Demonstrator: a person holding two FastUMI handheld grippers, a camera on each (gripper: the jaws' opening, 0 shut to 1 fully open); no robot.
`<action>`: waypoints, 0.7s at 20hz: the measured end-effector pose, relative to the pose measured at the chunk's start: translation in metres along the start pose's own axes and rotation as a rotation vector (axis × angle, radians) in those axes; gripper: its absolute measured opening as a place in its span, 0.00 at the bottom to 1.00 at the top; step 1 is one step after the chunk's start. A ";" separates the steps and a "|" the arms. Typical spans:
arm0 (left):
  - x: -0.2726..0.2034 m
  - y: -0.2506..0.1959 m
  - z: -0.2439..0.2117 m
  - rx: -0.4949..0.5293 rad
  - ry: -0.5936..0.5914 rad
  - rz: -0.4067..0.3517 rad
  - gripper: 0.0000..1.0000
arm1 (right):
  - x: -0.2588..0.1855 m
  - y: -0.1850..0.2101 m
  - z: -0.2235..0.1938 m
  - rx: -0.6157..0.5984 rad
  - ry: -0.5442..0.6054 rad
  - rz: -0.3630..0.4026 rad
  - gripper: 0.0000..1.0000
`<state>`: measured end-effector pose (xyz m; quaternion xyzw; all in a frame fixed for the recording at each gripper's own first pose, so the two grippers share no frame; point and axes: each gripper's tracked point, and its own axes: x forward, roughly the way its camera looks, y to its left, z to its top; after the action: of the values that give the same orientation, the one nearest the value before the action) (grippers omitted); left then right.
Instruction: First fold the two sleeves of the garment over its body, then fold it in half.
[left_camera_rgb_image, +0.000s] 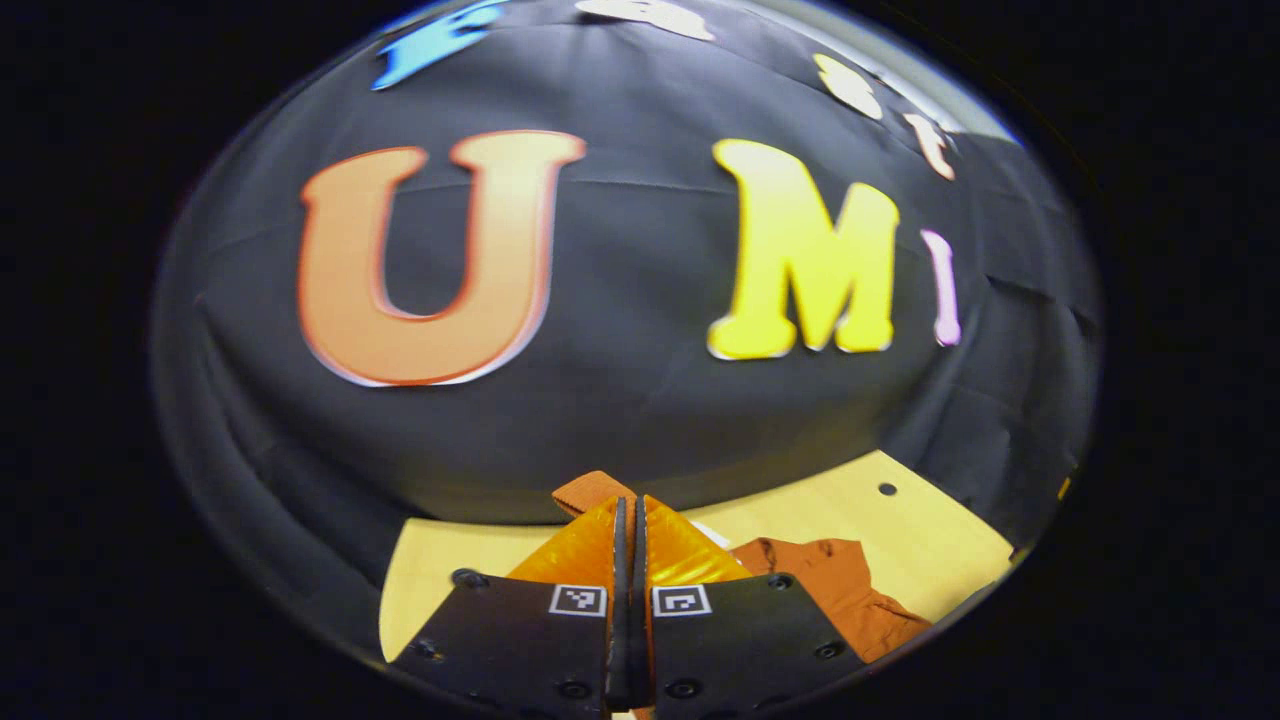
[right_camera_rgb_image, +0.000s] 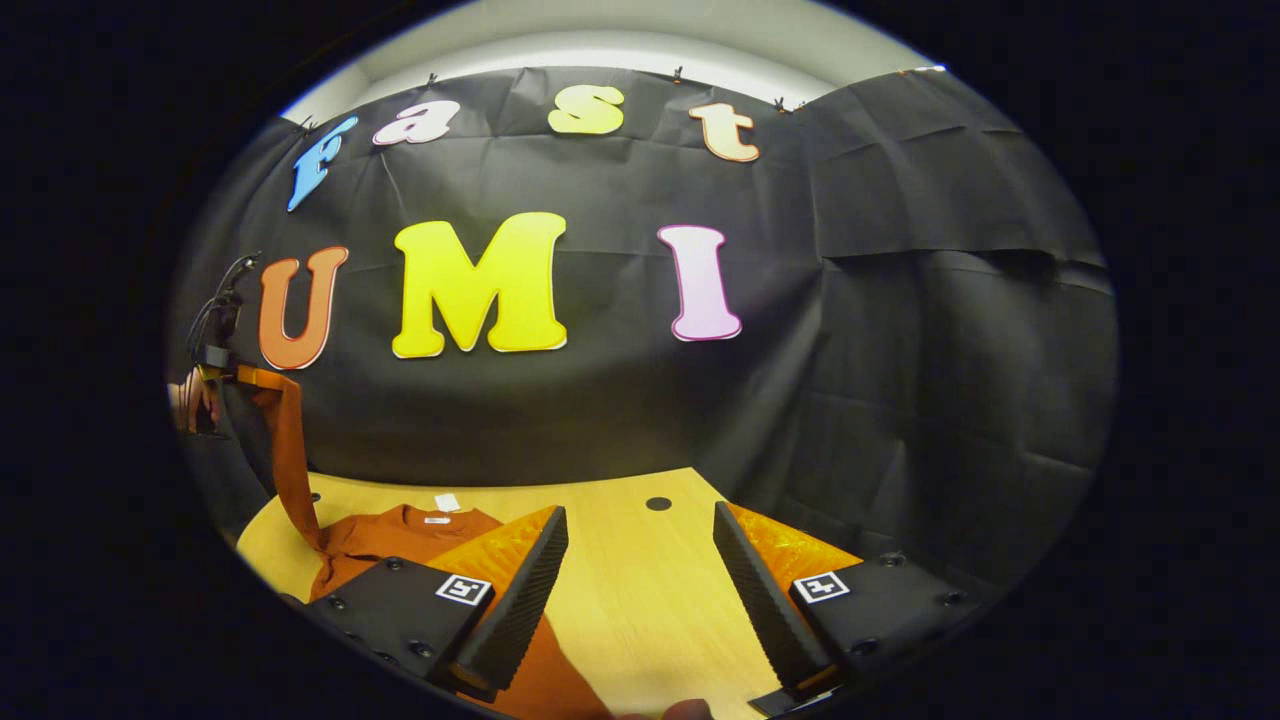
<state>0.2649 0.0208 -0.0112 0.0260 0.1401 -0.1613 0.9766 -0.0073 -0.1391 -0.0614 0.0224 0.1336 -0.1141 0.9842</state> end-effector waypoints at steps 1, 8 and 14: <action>0.014 -0.033 -0.005 0.017 0.015 -0.052 0.03 | -0.003 -0.009 0.001 -0.001 -0.001 -0.019 0.93; 0.101 -0.221 -0.090 0.085 0.163 -0.292 0.03 | -0.033 -0.078 -0.013 -0.009 0.046 -0.185 0.94; 0.125 -0.293 -0.215 0.307 0.360 -0.323 0.03 | -0.060 -0.122 -0.016 -0.035 0.071 -0.303 0.94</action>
<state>0.2270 -0.2744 -0.2545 0.1793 0.2874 -0.3268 0.8823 -0.0963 -0.2436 -0.0620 -0.0109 0.1722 -0.2580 0.9506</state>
